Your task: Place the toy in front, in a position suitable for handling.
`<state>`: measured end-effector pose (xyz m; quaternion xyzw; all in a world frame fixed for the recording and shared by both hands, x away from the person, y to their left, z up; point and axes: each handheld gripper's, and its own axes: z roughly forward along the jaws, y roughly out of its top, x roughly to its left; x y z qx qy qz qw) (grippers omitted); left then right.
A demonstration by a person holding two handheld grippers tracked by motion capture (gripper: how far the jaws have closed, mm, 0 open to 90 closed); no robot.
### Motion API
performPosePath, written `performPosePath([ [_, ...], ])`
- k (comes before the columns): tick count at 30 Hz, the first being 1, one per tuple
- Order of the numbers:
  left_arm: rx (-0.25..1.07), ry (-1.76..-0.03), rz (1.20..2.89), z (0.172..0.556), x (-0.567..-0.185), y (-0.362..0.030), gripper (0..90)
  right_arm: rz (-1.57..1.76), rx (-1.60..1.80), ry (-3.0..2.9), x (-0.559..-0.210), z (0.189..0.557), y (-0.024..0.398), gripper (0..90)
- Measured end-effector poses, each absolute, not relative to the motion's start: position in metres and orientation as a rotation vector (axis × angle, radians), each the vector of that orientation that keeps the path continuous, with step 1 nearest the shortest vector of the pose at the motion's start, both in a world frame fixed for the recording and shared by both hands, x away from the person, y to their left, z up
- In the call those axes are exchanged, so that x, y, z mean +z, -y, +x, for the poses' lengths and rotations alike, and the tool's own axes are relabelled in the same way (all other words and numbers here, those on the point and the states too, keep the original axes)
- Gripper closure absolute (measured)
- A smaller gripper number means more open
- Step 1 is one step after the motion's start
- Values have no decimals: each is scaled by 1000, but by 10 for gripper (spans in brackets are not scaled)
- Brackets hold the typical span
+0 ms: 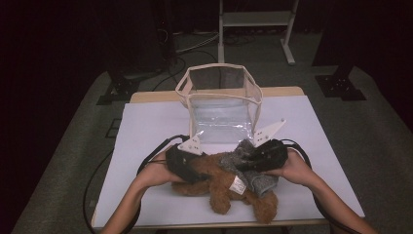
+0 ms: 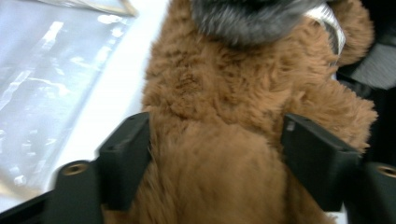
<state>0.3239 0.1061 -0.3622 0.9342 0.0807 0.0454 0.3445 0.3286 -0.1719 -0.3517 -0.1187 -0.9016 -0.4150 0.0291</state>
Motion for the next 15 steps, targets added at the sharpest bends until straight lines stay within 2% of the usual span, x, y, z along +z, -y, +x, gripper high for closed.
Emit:
performPosePath([
  [5, 126, -198, 2440, 317, -366, -106, 292, -408, -1369, 2820, -334, 332, 181, 792],
  [9, 117, -185, 2443, 317, -364, -109, 281, -436, -1354, 2800, -342, 339, 179, 792],
  [15, 31, -183, 2464, 327, -361, -101, 128, -319, -1250, 2779, -356, 325, 166, 796],
])
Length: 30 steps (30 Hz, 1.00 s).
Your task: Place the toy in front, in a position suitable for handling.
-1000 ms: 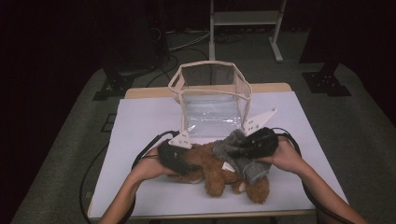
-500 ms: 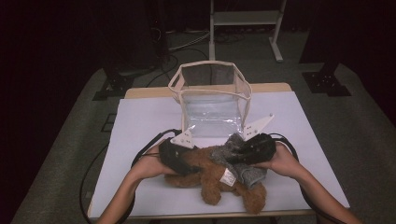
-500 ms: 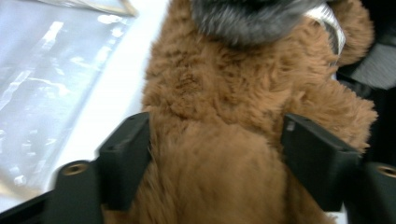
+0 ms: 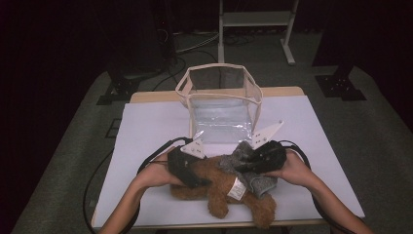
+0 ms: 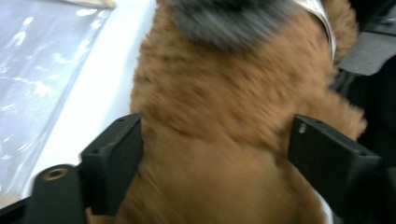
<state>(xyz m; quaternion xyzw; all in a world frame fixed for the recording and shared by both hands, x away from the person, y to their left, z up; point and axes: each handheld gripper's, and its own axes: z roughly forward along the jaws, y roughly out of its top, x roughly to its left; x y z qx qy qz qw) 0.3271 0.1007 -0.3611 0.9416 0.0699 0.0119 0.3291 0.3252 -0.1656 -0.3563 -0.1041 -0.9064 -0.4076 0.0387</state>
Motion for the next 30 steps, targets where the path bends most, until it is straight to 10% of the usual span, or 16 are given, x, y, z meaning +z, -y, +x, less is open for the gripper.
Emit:
performPosePath([
  [9, -89, -160, 2560, 334, -376, -80, 72, -292, -1267, 2744, -362, 318, 171, 796],
  [16, 17, -118, 2495, 332, -366, -80, 466, -372, -1343, 2707, -356, 327, 182, 788],
  [30, 285, -57, 2358, 339, -347, -75, 511, -416, -1333, 2805, -319, 337, 195, 786],
])
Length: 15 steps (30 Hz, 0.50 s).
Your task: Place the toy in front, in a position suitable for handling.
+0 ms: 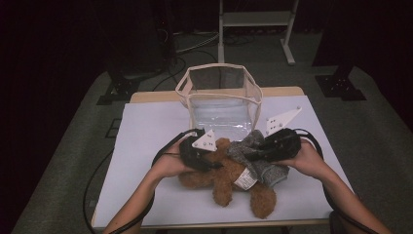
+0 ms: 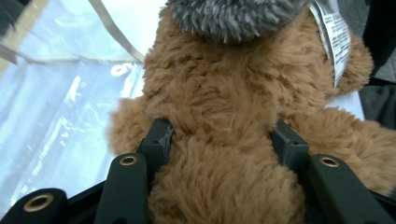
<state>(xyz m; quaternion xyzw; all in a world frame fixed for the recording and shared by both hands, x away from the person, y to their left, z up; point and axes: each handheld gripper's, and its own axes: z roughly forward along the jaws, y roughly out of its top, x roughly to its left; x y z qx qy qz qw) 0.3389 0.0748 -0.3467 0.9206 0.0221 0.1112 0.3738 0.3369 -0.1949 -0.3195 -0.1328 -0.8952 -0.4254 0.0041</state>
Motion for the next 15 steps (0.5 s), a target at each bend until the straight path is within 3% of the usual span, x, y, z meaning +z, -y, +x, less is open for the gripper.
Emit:
performPosePath([
  [5, 213, -78, 2378, 343, -364, -77, 459, -418, -1318, 2845, -321, 341, 190, 786],
  [12, 143, -165, 2377, 339, -366, -95, 253, -377, -1244, 2842, -348, 337, 172, 791],
  [15, 115, -192, 2361, 337, -368, -102, 245, -342, -1232, 2821, -352, 328, 171, 790],
])
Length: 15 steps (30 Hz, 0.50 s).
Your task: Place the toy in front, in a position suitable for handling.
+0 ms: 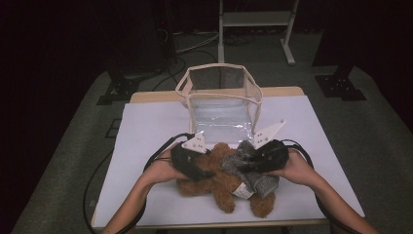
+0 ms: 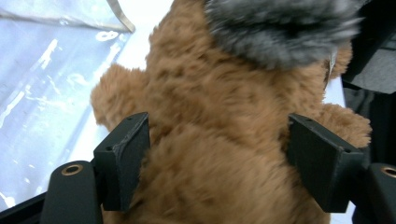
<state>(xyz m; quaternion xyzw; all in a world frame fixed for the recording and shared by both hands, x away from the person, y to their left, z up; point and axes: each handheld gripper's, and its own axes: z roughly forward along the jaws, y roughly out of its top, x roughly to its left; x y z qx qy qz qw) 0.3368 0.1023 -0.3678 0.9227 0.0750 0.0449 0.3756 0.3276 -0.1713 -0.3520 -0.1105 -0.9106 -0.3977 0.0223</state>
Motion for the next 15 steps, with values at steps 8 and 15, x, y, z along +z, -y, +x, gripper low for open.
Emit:
performPosePath([
  [8, 154, -143, 2393, 328, -373, -98, 318, -330, -1341, 2847, -331, 330, 168, 787],
  [15, 173, -153, 2391, 328, -366, -102, 305, -344, -1343, 2855, -345, 328, 174, 787],
])
